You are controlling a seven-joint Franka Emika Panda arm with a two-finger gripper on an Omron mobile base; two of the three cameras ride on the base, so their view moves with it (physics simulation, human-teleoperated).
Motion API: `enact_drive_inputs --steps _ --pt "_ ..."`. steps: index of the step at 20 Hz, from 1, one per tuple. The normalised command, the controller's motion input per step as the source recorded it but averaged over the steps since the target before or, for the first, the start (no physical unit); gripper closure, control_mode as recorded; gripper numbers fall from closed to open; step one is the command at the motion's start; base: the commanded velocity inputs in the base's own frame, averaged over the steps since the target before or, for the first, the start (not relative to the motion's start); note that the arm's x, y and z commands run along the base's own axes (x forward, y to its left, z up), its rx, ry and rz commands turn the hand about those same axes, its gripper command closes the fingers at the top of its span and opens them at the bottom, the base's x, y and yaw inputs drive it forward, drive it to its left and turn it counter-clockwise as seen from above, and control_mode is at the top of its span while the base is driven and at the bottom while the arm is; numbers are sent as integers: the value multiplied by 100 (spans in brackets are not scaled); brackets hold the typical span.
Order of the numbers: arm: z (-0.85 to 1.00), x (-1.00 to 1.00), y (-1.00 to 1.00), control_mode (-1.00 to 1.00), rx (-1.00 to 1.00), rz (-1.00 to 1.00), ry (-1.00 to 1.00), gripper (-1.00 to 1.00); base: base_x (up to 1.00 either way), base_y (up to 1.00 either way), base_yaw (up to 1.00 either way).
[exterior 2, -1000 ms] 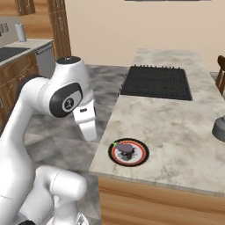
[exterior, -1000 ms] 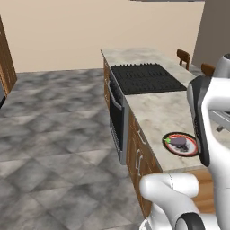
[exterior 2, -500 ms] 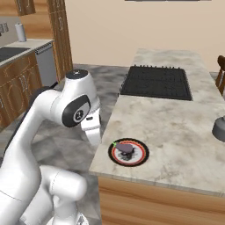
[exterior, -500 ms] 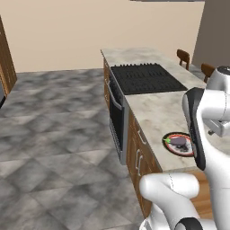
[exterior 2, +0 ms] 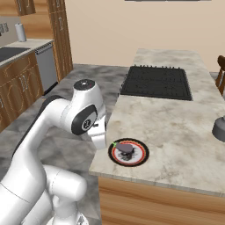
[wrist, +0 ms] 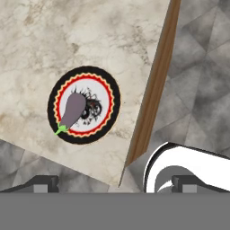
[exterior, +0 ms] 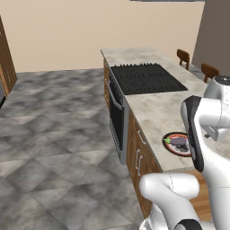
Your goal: Pick the eggplant from the counter and place it in the microwave. Then turn on the microwave.
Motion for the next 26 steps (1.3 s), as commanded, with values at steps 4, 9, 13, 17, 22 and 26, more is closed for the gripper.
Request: enact_drive_inputs --steps 4,9,13,17,22,26 --pt "-25 31 -8 -100 1 -4 0 -100 0 0 0" --pt "-24 36 -1 -100 0 -4 0 -100 0 0 0" --pt "-25 30 -8 -100 1 -3 -1 -100 0 0 0" --pt "-28 24 -15 -100 1 -2 -2 -100 0 0 0" --pt "-32 24 -12 -100 3 -3 -2 -100 0 0 0" --pt "-31 29 -9 -100 5 -3 0 -100 0 0 0"
